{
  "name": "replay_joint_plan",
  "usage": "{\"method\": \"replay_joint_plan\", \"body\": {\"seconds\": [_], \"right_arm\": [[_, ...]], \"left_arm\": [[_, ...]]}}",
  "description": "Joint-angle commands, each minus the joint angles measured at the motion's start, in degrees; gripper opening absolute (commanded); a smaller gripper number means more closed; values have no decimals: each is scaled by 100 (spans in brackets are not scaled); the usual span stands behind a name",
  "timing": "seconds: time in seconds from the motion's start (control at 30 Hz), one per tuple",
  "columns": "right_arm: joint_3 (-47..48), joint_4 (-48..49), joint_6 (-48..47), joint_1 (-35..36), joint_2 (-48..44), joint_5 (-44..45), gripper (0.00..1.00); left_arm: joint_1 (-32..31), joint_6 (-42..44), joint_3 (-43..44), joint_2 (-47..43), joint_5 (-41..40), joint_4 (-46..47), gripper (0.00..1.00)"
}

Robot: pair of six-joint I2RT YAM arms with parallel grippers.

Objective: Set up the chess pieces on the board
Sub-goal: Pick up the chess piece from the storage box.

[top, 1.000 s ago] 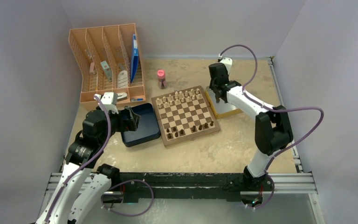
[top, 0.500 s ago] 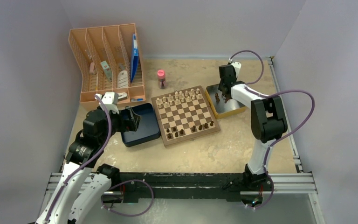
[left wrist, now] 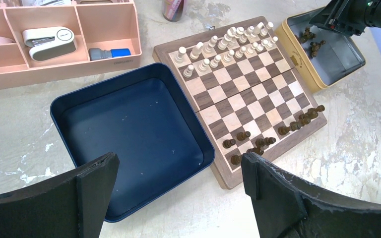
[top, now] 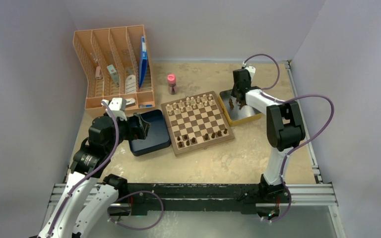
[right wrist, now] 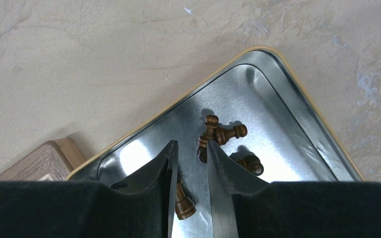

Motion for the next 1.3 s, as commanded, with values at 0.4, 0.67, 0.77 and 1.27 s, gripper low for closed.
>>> {"method": "replay_joint_plan", "body": {"seconds": [0.4,0.67,0.77,1.27], "right_arm": [[-47,-27,122,-35,157,157,29],[-43,-89,116,-34,152,217,24],[-8,-215,134,-30,182,242,26],[-93,-153,91,-15,-91,360,13]], "left_arm": [[40,42,75,10,28,192,95],[37,42,75,15,6,183,95],[37,42,67,13,15,183,95],[37,42,75,14,15,183,95]]}}
